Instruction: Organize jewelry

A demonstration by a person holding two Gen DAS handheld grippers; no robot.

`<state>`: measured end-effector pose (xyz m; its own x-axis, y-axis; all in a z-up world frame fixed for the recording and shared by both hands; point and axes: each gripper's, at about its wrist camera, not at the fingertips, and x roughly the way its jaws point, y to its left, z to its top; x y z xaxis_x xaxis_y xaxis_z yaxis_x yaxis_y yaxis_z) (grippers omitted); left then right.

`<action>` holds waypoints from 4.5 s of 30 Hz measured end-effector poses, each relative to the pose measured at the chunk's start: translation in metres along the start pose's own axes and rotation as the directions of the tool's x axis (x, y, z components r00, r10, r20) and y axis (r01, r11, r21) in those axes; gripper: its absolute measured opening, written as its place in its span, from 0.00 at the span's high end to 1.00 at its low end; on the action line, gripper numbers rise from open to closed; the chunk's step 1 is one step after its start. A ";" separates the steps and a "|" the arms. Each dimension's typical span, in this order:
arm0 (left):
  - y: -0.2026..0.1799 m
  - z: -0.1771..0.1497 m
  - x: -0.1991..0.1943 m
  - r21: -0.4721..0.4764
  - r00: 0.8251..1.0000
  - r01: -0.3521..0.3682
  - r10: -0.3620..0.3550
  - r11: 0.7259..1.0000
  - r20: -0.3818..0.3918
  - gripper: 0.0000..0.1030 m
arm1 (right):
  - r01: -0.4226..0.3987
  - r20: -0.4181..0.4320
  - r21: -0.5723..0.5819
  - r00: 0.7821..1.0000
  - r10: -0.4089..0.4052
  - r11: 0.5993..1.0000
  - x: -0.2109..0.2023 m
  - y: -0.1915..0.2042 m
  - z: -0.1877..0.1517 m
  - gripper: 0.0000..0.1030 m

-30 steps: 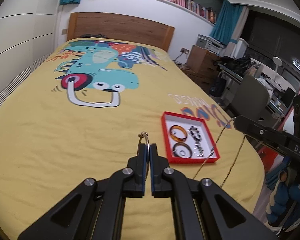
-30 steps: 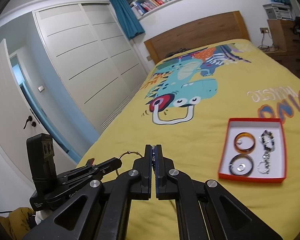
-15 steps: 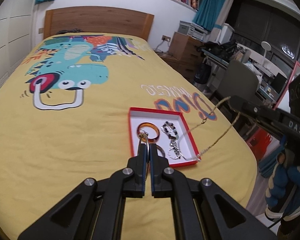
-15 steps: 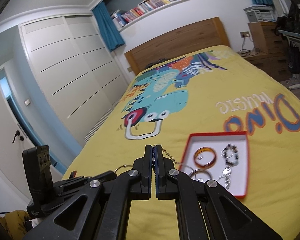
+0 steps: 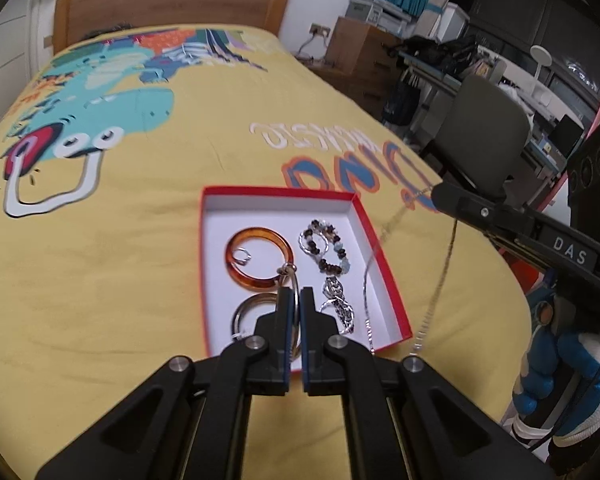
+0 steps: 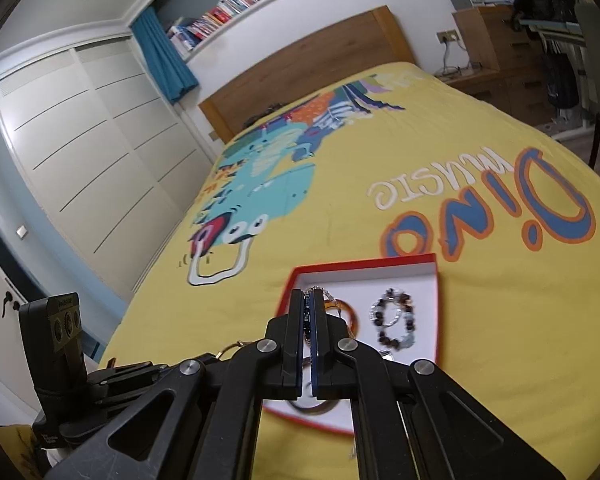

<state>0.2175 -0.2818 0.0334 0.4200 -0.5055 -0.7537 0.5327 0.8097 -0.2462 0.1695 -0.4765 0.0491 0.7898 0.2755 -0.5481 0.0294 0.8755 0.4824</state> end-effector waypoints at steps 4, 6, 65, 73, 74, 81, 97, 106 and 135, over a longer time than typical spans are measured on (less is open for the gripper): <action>-0.001 0.000 0.031 -0.001 0.999 -0.002 0.002 1.000 -0.043 0.97 | 0.011 -0.009 0.008 1.000 -0.011 1.000 0.017 -0.015 0.005 0.97; 0.001 -0.002 0.040 -0.006 0.999 -0.003 0.002 1.000 -0.052 0.97 | 0.011 -0.007 0.008 1.000 -0.011 1.000 0.021 -0.020 0.010 0.97; 0.036 -0.059 -0.034 -0.131 0.988 -0.154 0.148 0.979 -0.054 0.64 | 0.151 -0.122 0.017 0.982 -0.147 0.988 -0.019 0.006 -0.084 0.52; 0.046 -0.088 -0.080 -0.129 0.980 -0.199 0.198 0.971 -0.017 0.62 | 0.177 -0.106 -0.006 0.979 -0.176 0.984 -0.038 0.036 -0.105 0.42; 0.047 -0.091 -0.084 -0.132 0.979 -0.202 0.201 0.971 -0.015 0.62 | 0.176 -0.105 -0.011 0.979 -0.177 0.984 -0.039 0.041 -0.108 0.41; 0.064 -0.117 -0.123 -0.140 0.966 -0.256 0.259 0.956 0.003 0.58 | 0.178 -0.104 -0.061 0.977 -0.184 0.982 -0.045 0.076 -0.128 0.29; 0.098 -0.166 -0.202 -0.206 0.906 -0.398 0.419 0.894 0.065 0.57 | 0.201 -0.082 -0.173 0.973 -0.217 0.964 -0.064 0.150 -0.162 0.07; 0.098 -0.189 -0.239 -0.205 0.852 -0.478 0.508 0.854 0.126 0.57 | 0.226 -0.038 -0.259 0.969 -0.244 0.939 -0.079 0.187 -0.183 0.04; 0.079 -0.205 -0.266 -0.203 0.771 -0.563 0.598 0.801 0.220 0.48 | 0.288 0.058 -0.285 0.957 -0.283 0.914 -0.093 0.190 -0.203 0.01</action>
<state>-0.0024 -0.0224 0.0892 0.8039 0.0284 -0.5941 0.0412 0.9938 0.1033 -0.0231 -0.2550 0.0530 0.7830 -0.0073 -0.6220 0.0798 0.9929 0.0887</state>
